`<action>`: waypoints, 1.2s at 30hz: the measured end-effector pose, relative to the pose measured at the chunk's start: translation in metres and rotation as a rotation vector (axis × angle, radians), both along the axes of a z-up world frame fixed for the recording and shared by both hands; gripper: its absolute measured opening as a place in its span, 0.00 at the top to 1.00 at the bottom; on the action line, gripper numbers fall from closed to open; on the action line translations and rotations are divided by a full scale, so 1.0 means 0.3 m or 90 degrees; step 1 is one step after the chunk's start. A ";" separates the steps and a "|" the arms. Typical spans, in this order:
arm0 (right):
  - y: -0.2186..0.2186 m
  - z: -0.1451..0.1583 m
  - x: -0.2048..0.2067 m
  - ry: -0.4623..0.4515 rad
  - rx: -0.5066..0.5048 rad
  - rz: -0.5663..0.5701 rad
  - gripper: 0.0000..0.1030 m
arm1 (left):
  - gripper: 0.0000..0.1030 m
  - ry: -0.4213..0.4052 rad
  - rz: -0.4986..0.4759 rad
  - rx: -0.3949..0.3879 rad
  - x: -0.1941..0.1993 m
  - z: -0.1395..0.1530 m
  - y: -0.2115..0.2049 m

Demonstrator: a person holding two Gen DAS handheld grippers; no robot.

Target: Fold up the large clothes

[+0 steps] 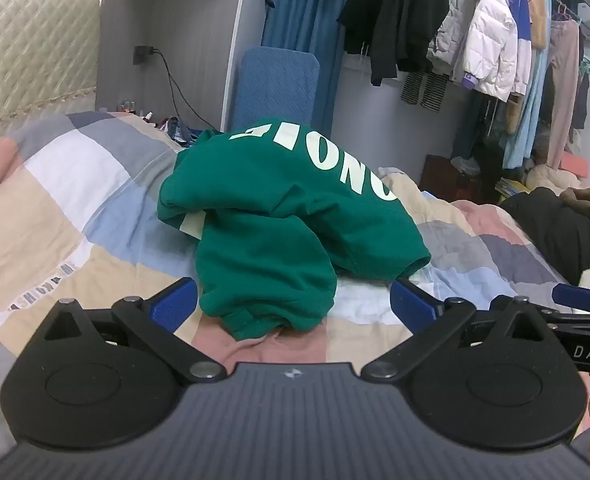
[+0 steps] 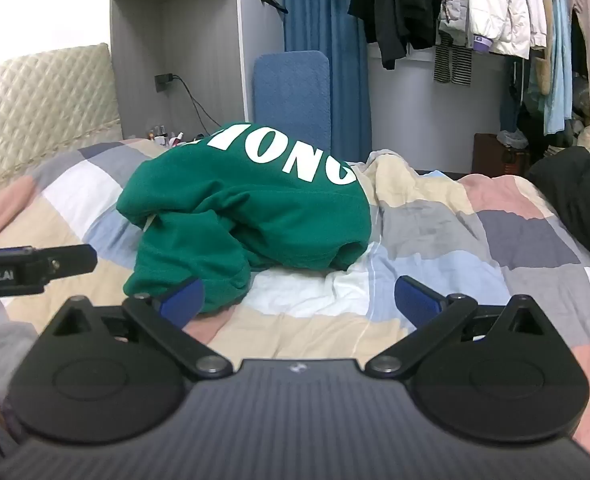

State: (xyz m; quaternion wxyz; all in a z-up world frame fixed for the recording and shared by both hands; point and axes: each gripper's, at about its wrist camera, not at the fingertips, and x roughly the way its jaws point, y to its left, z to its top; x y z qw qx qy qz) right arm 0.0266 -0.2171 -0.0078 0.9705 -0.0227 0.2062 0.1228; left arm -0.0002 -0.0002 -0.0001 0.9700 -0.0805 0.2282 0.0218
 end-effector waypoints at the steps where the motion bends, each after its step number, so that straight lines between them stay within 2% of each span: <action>1: 0.001 0.000 0.000 -0.004 -0.004 0.000 0.00 | 0.00 0.000 -0.001 0.001 0.000 0.000 0.000; 36: 0.005 -0.005 0.002 -0.002 -0.006 0.000 0.00 | 0.00 0.005 0.003 -0.005 0.005 -0.002 -0.005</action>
